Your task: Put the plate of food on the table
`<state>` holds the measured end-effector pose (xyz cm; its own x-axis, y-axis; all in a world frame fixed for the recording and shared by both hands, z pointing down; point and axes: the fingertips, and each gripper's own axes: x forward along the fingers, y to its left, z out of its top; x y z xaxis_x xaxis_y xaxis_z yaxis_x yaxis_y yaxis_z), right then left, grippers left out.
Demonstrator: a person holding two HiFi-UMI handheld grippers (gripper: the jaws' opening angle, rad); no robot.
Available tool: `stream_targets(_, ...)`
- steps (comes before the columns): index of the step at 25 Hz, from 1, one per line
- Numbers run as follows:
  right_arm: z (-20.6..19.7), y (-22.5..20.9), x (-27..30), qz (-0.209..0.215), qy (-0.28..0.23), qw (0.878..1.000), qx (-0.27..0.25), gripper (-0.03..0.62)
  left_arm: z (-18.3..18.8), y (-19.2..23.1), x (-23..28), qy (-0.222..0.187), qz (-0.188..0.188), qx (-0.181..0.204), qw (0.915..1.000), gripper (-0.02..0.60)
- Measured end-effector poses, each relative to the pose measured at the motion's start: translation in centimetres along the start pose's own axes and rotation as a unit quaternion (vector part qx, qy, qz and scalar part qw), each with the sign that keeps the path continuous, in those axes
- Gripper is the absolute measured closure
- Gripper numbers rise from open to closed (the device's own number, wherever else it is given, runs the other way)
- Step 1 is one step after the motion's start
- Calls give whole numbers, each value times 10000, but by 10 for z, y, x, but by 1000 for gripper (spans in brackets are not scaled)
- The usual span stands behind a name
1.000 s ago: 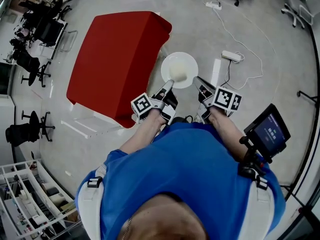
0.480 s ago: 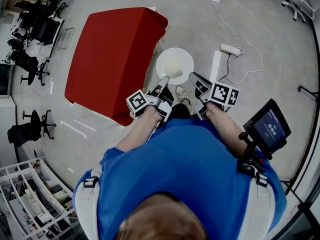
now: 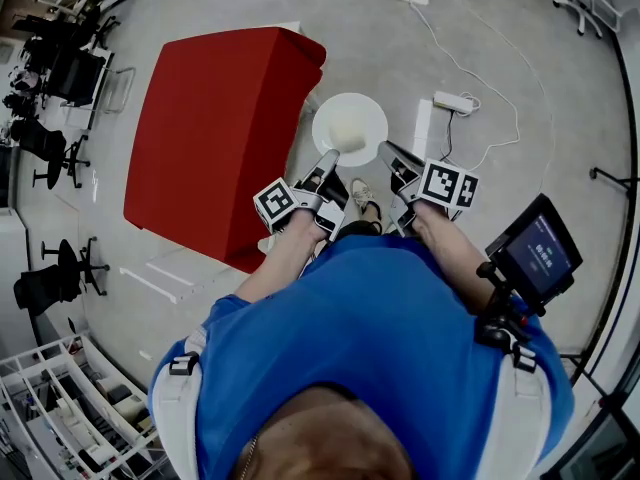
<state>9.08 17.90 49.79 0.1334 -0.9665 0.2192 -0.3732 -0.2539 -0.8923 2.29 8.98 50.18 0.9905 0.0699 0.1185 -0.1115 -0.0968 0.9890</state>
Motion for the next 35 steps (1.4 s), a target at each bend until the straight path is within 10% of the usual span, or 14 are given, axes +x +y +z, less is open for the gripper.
stream_targets(10, 32, -4, 44, -111, -8, 9999, 12, 563, 43, 2, 35, 62, 15, -87, 9999, 565)
stream_targets(16, 90, -11, 164, -146, 220, 9996, -40, 563, 157, 15, 97, -138, 10, -194, 9997, 565)
stream_targets(35, 73, 9, 173, -15, 671, 9975, -201, 563, 161, 10, 66, -553, 40, -213, 9982, 566)
